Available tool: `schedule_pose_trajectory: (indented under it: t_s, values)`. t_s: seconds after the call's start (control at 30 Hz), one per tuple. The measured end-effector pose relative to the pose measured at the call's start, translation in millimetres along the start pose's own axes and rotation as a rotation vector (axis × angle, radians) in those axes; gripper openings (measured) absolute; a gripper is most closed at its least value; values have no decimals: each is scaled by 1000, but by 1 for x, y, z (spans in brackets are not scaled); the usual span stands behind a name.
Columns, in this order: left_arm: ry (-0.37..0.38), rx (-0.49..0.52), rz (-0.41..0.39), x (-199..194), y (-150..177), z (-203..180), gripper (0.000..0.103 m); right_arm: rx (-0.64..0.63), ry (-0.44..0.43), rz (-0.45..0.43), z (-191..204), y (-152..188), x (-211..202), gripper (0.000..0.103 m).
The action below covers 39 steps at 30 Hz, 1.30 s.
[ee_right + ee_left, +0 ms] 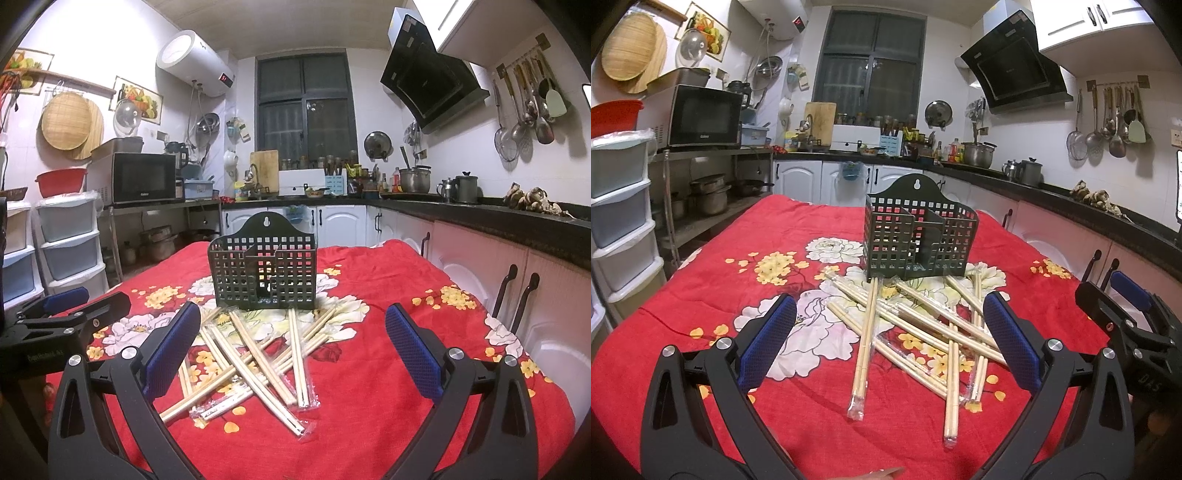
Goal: Organize utensils
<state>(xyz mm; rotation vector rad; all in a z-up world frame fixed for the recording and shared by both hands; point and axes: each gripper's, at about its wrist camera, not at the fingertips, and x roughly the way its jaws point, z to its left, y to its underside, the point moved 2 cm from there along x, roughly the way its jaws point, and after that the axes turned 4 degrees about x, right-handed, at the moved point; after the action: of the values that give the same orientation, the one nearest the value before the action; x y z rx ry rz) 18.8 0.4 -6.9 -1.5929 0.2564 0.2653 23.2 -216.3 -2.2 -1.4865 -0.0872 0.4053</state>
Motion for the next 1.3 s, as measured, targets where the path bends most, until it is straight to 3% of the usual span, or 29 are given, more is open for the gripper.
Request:
schedule_pose_trajectory:
  t_s: [0.3, 0.67, 1.1, 1.3]
  values:
    - [-1, -26, 35, 9, -4, 14, 94, -4, -36, 45, 3, -2, 11, 97]
    - [-16, -22, 103, 33, -21, 36, 94, -57, -67, 196, 12, -7, 45, 97]
    - [36, 30, 187, 69, -43, 33, 94, -51, -103, 336, 4, -23, 88, 97]
    - [103, 29, 253, 95, -52, 33, 93, -53, -123, 380, -6, -33, 112, 97]
